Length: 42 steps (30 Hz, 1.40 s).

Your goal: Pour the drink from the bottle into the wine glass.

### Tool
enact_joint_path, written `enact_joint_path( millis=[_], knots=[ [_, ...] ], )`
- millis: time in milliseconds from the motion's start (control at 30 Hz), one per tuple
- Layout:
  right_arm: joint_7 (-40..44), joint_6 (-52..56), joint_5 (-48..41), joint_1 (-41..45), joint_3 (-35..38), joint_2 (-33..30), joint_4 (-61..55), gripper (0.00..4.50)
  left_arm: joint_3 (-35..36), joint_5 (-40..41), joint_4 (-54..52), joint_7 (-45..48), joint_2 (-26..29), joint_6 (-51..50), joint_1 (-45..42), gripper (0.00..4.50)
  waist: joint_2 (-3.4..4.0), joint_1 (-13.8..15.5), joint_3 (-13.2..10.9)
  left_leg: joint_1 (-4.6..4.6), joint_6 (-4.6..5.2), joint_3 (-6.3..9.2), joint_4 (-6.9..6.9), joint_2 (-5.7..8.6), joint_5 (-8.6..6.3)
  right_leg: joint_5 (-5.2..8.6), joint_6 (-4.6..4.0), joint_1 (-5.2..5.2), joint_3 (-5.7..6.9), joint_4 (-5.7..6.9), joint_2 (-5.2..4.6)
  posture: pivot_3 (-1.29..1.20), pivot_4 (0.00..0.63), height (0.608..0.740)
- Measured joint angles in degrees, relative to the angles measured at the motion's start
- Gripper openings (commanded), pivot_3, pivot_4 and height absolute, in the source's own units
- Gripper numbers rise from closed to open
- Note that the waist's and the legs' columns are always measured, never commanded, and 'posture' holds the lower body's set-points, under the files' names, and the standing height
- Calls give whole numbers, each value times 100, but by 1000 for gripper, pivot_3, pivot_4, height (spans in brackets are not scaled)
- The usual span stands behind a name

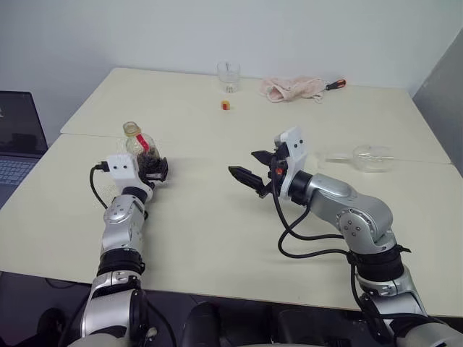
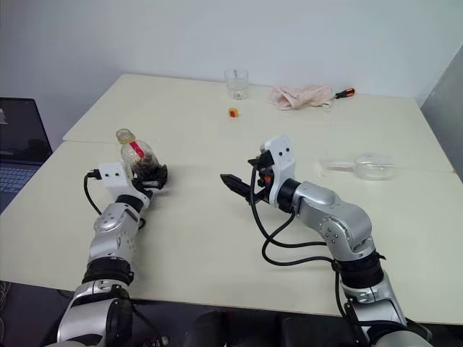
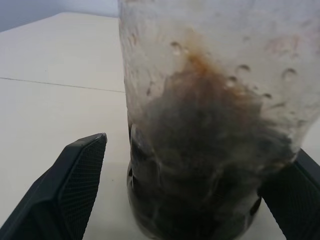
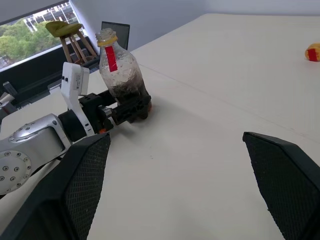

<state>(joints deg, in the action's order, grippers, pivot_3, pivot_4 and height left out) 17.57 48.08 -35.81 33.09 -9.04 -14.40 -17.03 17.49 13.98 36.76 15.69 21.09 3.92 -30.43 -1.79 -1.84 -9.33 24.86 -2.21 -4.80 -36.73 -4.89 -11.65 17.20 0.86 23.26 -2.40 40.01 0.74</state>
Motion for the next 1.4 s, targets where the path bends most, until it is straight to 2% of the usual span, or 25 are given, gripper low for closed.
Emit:
enact_joint_path(
  millis=[333, 633, 800, 1000, 1100, 1233, 1333, 1400],
  knots=[
    [199, 0, 122, 0, 150, -20, 92, 4500, -23, 12, -398, 8, 55, -295, 211, 4483, 0, -3, 0, 0, 0, 0, 1, -1, 0, 0, 0, 0, 0, 0, 0, 0, 150, 740],
    [329, 14, 103, 13, 545, -159, 104, 4500, -20, 183, -1673, 433, 362, -936, 1067, 4483, 0, 0, 0, 0, 0, 1, 3, -2, 0, 0, 0, 1, -2, -1, -2, 0, 150, 740],
    [354, 13, 115, -15, 991, -515, 209, 4500, 203, 1038, -2955, 1485, 831, -1629, 2172, 4483, 0, -13, 0, -2, 0, 2, 9, -4, -1, 1, -1, 3, -9, -5, -8, 0, 150, 740],
    [503, -8, 147, -291, 1165, -833, 346, 4500, 619, 1638, -3818, 2040, 1394, -2205, 2857, 4483, -1, -7, 0, -3, 0, 5, 10, -8, 0, 0, -4, 1, -13, -4, -8, 0, 150, 740],
    [771, -47, 55, -575, 1423, -1076, 322, 4500, 873, 2081, -4346, 2308, 1800, -2817, 3236, 4483, -4, -4, -2, -2, 0, 9, 11, -13, -1, 1, -4, 1, -14, -8, -8, 0, 150, 740],
    [863, -251, 30, -791, 1847, -1162, 339, 4500, 872, 2581, -4953, 2573, 2296, -3517, 2880, 4483, -12, 25, -5, -2, 5, 7, 9, 5, 3, 6, 3, -4, -10, -8, -10, 0, 150, 740],
    [701, -370, 85, -1035, 2066, -1134, 318, 4500, 147, 2453, -5154, 2690, 2317, -3626, 2077, 4483, -11, 46, -4, -7, 14, 6, 8, 17, 8, 12, 17, -8, -12, -8, -15, 0, 150, 740],
    [490, -374, 73, -1199, 2134, -953, 250, 4500, -477, 2244, -5097, 2753, 2035, -3597, 1613, 4483, -19, 83, 2, -46, 4, -197, 1, -112, 6, -30, -35, 85, -119, -5, 7, 0, 150, 740]
  ],
)
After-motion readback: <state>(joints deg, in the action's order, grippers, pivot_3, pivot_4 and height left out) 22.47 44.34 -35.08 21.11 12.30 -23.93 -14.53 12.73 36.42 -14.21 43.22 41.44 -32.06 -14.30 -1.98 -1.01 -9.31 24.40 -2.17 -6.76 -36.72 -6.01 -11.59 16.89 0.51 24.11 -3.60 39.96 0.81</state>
